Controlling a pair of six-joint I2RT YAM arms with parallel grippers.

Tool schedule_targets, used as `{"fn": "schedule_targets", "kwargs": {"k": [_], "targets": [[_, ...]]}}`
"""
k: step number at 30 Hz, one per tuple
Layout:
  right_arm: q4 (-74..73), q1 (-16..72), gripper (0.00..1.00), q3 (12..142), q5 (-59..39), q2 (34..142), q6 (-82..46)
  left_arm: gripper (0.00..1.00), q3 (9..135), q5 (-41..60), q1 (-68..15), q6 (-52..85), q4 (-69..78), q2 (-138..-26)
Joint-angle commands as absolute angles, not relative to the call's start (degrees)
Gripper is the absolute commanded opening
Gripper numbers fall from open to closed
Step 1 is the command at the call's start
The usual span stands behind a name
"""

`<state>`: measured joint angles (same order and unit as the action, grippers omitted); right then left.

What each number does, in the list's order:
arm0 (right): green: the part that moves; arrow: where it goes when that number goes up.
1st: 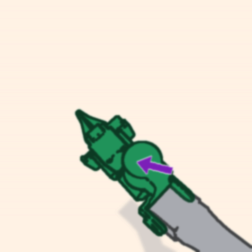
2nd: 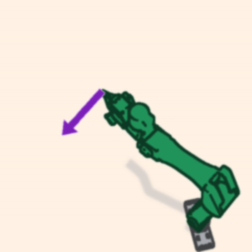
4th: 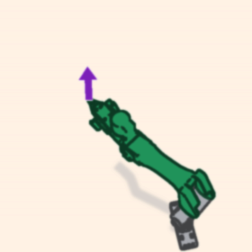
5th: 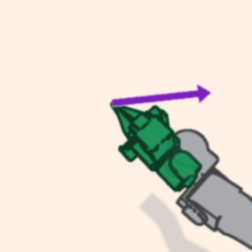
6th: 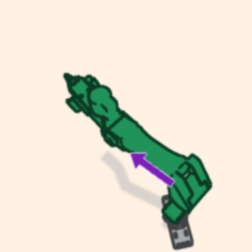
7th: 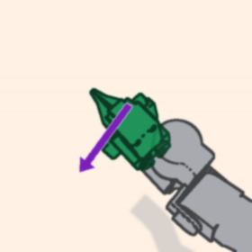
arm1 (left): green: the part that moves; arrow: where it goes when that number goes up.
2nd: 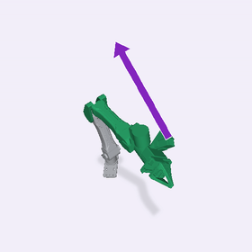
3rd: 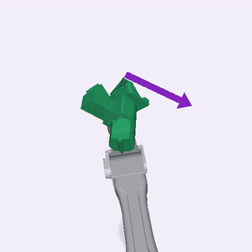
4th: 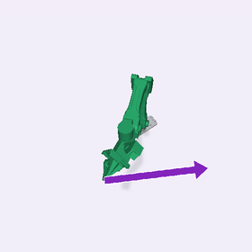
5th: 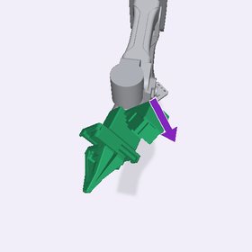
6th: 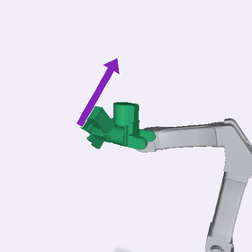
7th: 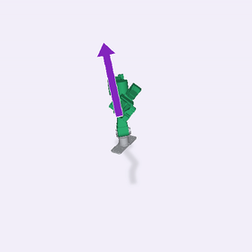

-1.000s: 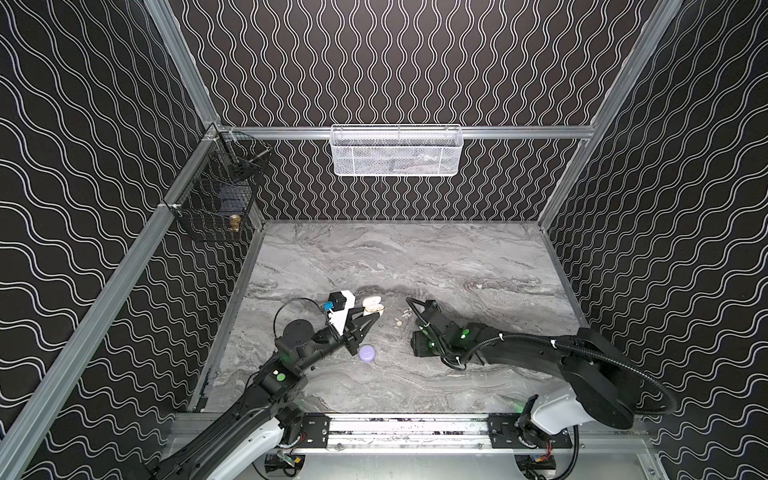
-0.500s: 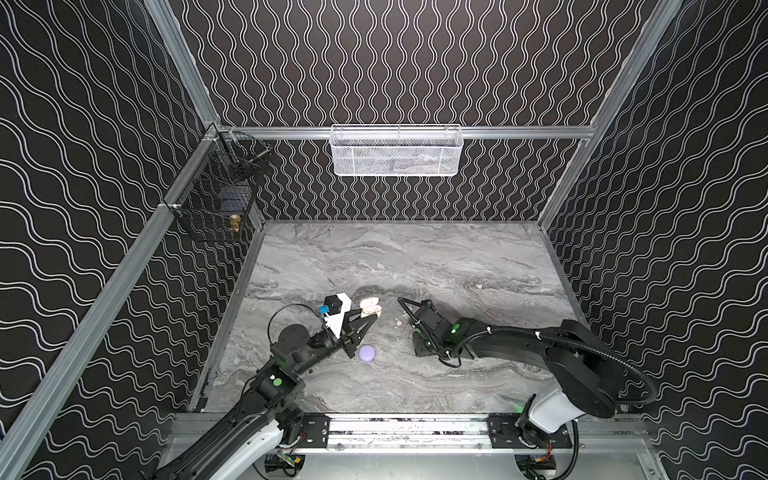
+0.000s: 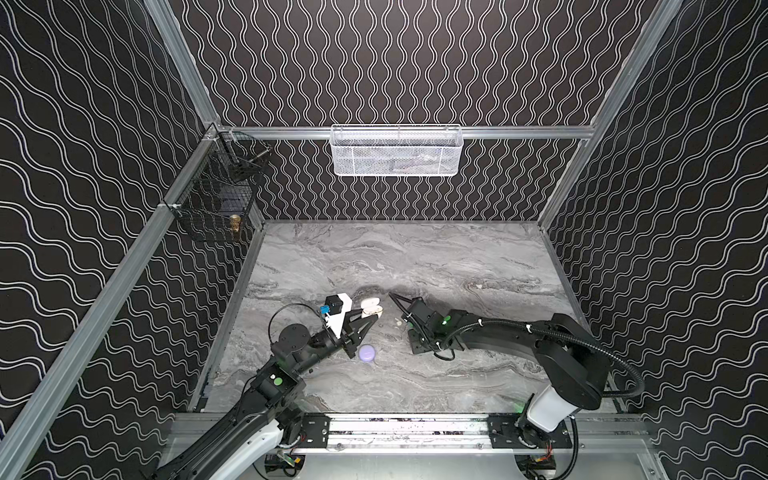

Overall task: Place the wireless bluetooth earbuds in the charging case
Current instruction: 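Lower the right gripper onto the cream earbud and close on its stem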

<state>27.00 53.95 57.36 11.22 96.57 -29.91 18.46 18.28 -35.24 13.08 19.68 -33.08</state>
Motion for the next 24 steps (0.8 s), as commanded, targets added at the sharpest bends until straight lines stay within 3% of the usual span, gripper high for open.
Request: {"fn": "schedule_targets", "kwargs": {"k": [1, 24], "targets": [[33.28, 53.97, 0.5, 59.99, 12.36, 97.11, -26.34, 0.0, 18.97, 18.84, -35.17, 12.4, 21.01, -32.96], [34.55, 52.56, 0.46, 62.66, 6.9, 101.1, -22.69, 0.0, 18.74, 16.64, -35.22, 11.71, 18.9, -30.52]]}}
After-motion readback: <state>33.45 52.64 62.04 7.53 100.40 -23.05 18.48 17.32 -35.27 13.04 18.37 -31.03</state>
